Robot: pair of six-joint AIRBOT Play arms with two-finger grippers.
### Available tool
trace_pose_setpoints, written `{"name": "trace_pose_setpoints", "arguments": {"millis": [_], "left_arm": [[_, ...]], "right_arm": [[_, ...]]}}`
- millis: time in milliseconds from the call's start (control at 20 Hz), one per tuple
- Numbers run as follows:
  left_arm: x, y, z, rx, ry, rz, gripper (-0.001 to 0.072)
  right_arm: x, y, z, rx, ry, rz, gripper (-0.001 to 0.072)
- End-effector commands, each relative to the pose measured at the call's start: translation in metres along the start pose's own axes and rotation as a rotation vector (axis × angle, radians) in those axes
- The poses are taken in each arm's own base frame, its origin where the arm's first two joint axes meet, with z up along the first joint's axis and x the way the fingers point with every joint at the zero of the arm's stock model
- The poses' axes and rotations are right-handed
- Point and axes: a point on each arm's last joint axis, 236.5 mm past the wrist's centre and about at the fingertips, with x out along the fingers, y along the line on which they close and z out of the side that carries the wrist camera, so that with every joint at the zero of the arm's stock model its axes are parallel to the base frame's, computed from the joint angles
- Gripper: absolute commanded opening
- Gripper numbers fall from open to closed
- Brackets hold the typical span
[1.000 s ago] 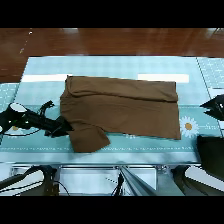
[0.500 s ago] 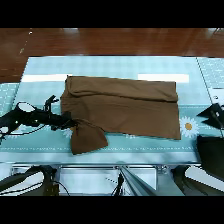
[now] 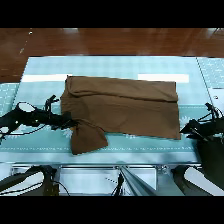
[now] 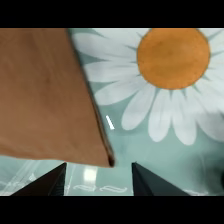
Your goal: Fold the shirts.
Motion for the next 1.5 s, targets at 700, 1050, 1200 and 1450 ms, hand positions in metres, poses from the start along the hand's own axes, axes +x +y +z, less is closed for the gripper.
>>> {"name": "trace_pose_setpoints", "arguments": {"millis": [700,1050,1200,1450], "left_arm": [[-0.104,-0.082,0.098,0.260,-0.369,-0.035,0.0020],[-0.165,-0.133,0.187,0.355,-0.559,-0.055,0.0020],[-0.145,-0.133,0.224,0.315,-0.498,-0.084,0.0020],[-0.094,-0.112,0.265,0.218,-0.343,-0.118,0.0020]], "right_arm": [[-0.063,0.091,0.077,-0.184,-0.466,0.071,0.0024],[-0.106,0.152,0.172,-0.170,-0.751,0.196,0.0023],[-0.082,0.171,0.207,-0.178,-0.744,0.197,0.0023],[-0.044,0.176,0.254,-0.136,-0.732,0.180,0.0025]]}}
